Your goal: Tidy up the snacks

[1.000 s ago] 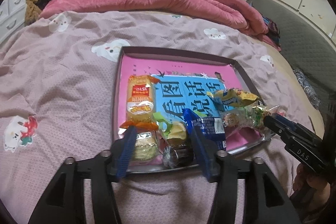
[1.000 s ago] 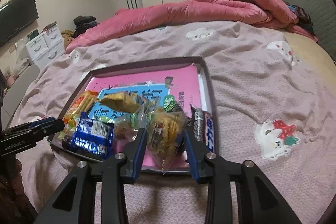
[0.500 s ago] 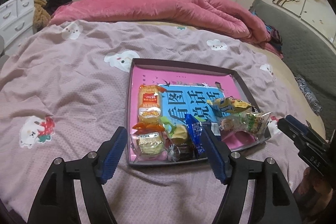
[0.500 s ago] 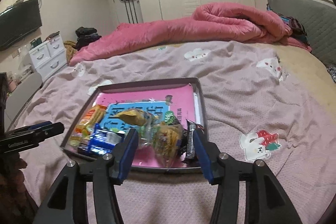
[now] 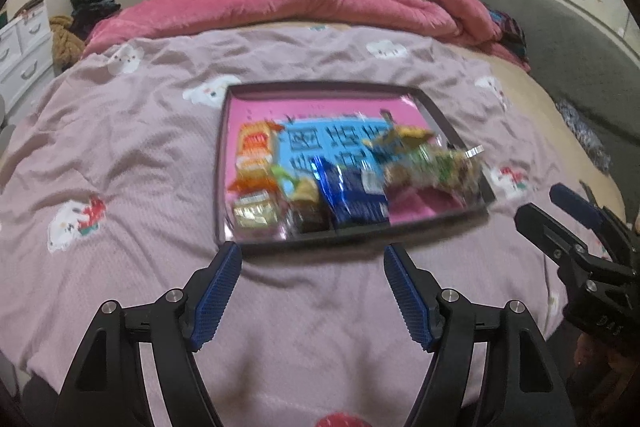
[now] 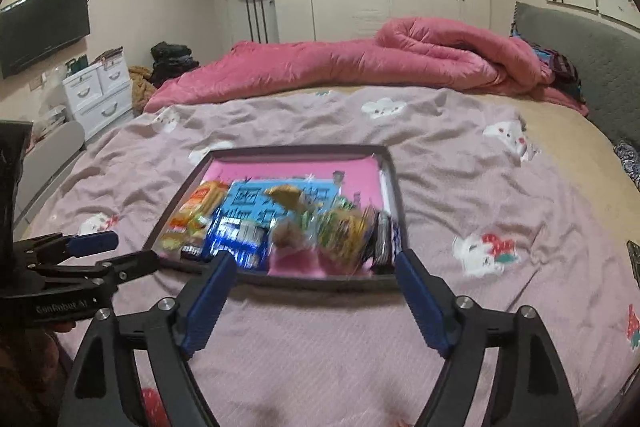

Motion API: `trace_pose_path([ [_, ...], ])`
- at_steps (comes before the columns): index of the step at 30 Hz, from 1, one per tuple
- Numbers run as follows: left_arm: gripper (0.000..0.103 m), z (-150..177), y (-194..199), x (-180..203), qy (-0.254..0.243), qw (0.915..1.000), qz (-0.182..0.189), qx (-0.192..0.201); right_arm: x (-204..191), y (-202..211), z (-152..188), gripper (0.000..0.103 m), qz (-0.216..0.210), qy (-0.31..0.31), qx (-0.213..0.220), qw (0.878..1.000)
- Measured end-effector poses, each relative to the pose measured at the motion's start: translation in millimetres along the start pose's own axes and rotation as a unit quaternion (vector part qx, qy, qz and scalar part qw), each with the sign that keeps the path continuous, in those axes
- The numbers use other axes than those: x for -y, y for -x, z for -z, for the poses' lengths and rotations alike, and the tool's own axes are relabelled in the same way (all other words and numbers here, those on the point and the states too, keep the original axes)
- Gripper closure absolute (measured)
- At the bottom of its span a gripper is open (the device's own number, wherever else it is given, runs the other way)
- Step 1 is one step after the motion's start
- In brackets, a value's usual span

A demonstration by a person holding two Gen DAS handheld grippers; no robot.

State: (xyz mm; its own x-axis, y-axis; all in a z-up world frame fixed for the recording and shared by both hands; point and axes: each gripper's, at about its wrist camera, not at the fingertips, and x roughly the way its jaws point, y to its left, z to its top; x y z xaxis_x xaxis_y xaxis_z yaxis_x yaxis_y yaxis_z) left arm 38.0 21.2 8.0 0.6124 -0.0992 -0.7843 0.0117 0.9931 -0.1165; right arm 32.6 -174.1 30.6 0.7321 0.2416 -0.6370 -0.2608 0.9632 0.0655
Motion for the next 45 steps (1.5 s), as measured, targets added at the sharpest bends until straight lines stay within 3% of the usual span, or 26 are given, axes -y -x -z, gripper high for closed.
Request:
trace_pose_path([
  [7, 0.027, 20.6, 3.2, 9.7, 0.001, 0.9996, -0.002, -0.028, -2.2, 6.6, 17.9, 0.013, 0.005, -0.004, -0.020, 1.000],
  [12, 0.027, 26.6, 10.7, 5.9, 0.014, 0.9995, -0.015, -0.023, 0.8, 14.4, 23.5, 0.010, 0.010, -0.014, -0.021, 1.000],
  [45, 0.027, 27.1, 16.2, 3.8, 0.017, 0.9995, -0.023, -0.013, 0.2, 17.4, 30.3, 0.010, 0.018, -0.016, -0.023, 0.999],
])
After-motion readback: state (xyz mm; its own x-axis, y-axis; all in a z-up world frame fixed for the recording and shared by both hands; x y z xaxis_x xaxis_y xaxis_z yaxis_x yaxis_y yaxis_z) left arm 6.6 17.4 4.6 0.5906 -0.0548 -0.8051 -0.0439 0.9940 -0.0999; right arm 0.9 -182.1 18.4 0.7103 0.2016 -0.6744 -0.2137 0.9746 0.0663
